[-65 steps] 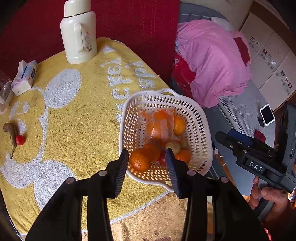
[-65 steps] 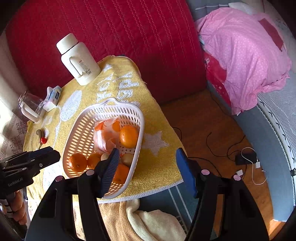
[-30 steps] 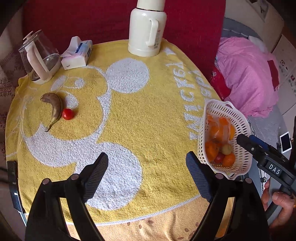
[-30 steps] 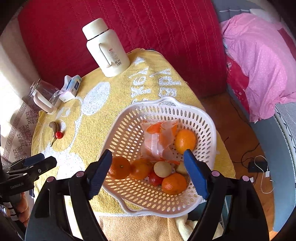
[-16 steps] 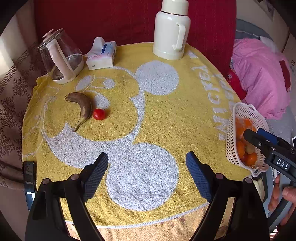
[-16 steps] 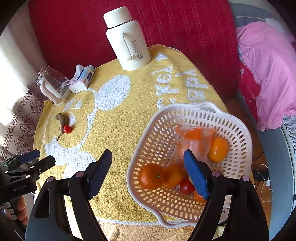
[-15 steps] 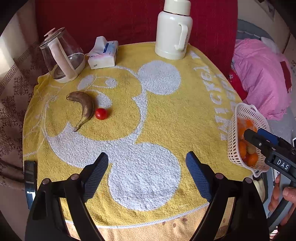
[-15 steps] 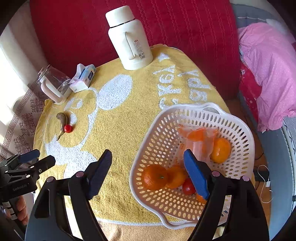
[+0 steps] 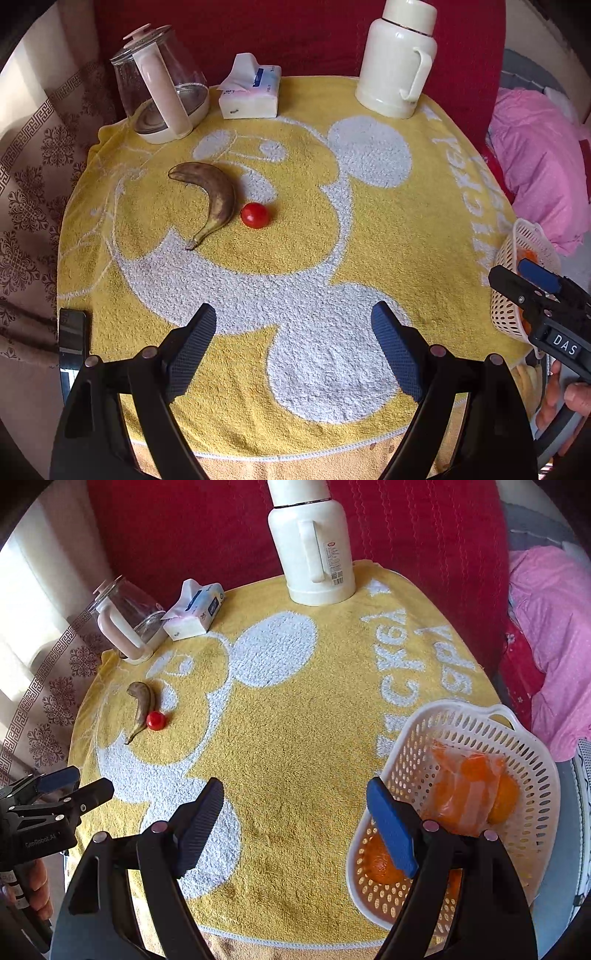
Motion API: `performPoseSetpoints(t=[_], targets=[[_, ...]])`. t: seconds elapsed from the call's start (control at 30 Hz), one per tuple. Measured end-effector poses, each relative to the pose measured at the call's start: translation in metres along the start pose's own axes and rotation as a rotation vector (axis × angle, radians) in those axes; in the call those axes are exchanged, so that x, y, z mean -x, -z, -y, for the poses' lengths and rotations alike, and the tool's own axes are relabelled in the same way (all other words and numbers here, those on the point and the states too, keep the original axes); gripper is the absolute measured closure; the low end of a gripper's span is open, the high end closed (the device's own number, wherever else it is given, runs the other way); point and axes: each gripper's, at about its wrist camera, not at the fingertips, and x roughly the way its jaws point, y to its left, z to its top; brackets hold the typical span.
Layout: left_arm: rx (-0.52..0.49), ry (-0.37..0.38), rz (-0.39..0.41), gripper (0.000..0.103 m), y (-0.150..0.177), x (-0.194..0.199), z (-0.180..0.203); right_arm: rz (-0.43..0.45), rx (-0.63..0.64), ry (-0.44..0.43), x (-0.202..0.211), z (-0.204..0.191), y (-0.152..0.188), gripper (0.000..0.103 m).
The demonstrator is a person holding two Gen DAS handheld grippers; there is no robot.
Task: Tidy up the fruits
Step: 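Move both open tools away from the basket toward the banana and tomato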
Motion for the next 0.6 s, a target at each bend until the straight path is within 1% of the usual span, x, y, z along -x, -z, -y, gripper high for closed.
performPoseSetpoints(t=[0.37,0.6], targets=[[0.044,-0.011,-0.028,0.018,-0.006,-0.020,-0.030,-0.050,0.028,-0.014,-0.023,-0.029,0.000,0.022],[0.077,-0.011,-0.039,0.018,-0.017,-0.037,-0.051,-0.083,0.040,-0.016,-0.034,-0.043,0.004,0.022]])
